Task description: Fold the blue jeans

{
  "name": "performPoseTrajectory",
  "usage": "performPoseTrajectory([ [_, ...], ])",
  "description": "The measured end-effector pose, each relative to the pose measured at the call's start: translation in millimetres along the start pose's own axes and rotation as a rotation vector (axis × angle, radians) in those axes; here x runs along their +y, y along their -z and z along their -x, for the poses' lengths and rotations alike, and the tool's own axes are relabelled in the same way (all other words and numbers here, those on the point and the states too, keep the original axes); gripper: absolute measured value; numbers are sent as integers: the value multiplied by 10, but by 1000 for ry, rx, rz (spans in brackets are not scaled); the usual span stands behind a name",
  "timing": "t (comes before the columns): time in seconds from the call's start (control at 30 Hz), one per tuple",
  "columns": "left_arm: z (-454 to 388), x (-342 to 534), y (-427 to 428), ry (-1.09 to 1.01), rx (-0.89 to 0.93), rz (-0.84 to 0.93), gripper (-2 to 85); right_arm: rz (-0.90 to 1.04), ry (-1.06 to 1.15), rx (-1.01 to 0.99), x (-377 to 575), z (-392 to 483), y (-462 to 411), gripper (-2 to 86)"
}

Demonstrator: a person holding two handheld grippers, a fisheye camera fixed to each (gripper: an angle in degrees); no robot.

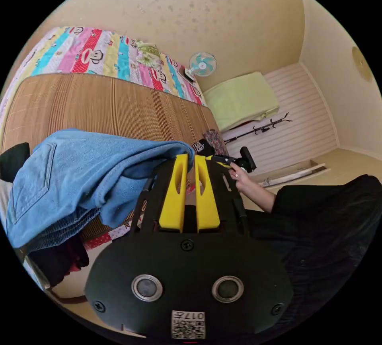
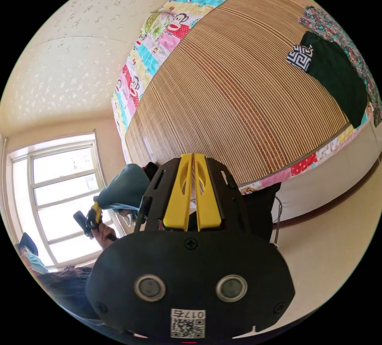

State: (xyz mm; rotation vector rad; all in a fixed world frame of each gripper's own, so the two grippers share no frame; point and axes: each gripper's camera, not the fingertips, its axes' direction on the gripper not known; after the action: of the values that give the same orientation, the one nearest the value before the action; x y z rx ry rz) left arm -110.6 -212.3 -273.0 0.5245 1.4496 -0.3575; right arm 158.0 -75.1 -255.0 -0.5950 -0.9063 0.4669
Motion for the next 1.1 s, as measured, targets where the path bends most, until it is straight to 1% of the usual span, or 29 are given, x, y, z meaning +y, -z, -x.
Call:
performPoseTrajectory([
  [0.03, -30, 50, -258, -22, 29, 91, 48, 8, 21, 20, 30, 26, -107, 14],
  [0.07, -45, 143, -380, -33, 82, 121, 51, 16, 39, 35, 43, 54, -172, 17],
  [0.13, -26, 301, -403, -36, 152, 114, 51, 92, 163, 122, 83, 294, -565, 31],
  [0.17, 28, 415, -375, -19, 158, 105, 52, 121, 202, 147, 93, 379, -700, 36],
  [0.2, 69, 474, -357, -3, 148, 101, 51, 189, 293, 194, 120, 575, -1021, 48],
  [0.23, 175, 602, -321, 42, 112, 98, 51, 263, 395, 240, 164, 800, -1410, 60],
  [0.27, 308, 740, -291, 99, 74, 95, 51, 297, 442, 263, 189, 912, -1616, 66],
  [0.3, 385, 816, -276, 134, 61, 93, 51, 365, 533, 294, 244, 1143, -2047, 79],
  [0.33, 552, 978, -243, 217, 56, 86, 52, 428, 626, 309, 300, 1382, -2485, 91],
  [0.37, 703, 1151, -195, 296, 73, 63, 52, 454, 670, 314, 325, 1501, -2701, 95],
  [0.43, 855, 1404, -97, 382, 97, 7, 52, 506, 796, 327, 352, 1932, -3514, 108],
  [0.47, 912, 1563, -29, 429, 80, -26, 51, 508, 813, 327, 335, 2017, -3702, 111],
  [0.53, 966, 1783, 56, 505, 20, -55, 52, 509, 841, 346, 184, 2269, -4429, 120],
  [0.57, 994, 1921, 100, 558, -6, -74, 55, 504, 853, 349, 135, 2323, -4604, 122],
  [0.63, 1022, 2127, 154, 621, -7, -123, 62, 459, 898, 445, -42, 2464, -5206, 129],
  [0.67, 1038, 2255, 161, 652, 2, -151, 66, 452, 902, 470, -84, 2484, -5341, 130],
  [0.7, 1048, 2312, 152, 665, 4, -158, 66, 461, 922, 495, -146, 2509, -5591, 133],
  [0.77, 1147, 2524, 13, 735, -4, -145, 81, 572, 983, 487, -155, 2491, -5976, 129],
  [0.8, 1182, 2571, -40, 754, -5, -139, 89, 722, 1003, 449, -108, 2421, -6229, 116],
  [0.83, 1258, 2651, -154, 789, 9, -129, 106, 810, 993, 417, -64, 2372, -6358, 103],
  [0.93, 1417, 2753, -423, 827, 109, -119, 115, 869, 938, 335, 57, 2367, -6283, 59],
  [0.97, 1433, 2756, -480, 829, 126, -120, 115, 849, 934, 285, 87, 2390, -6182, 54],
  [1.03, 1392, 2714, -500, 804, 112, -120, 116, 733, 885, -38, 183, 2505, -5527, 40],
  [1.07, 1331, 2669, -476, 776, 82, -119, 116, 704, 877, -132, 221, 2533, -5317, 38],
  [1.1, 1294, 2646, -455, 761, 64, -122, 116, 660, 872, -261, 328, 2582, -4928, 35],
])
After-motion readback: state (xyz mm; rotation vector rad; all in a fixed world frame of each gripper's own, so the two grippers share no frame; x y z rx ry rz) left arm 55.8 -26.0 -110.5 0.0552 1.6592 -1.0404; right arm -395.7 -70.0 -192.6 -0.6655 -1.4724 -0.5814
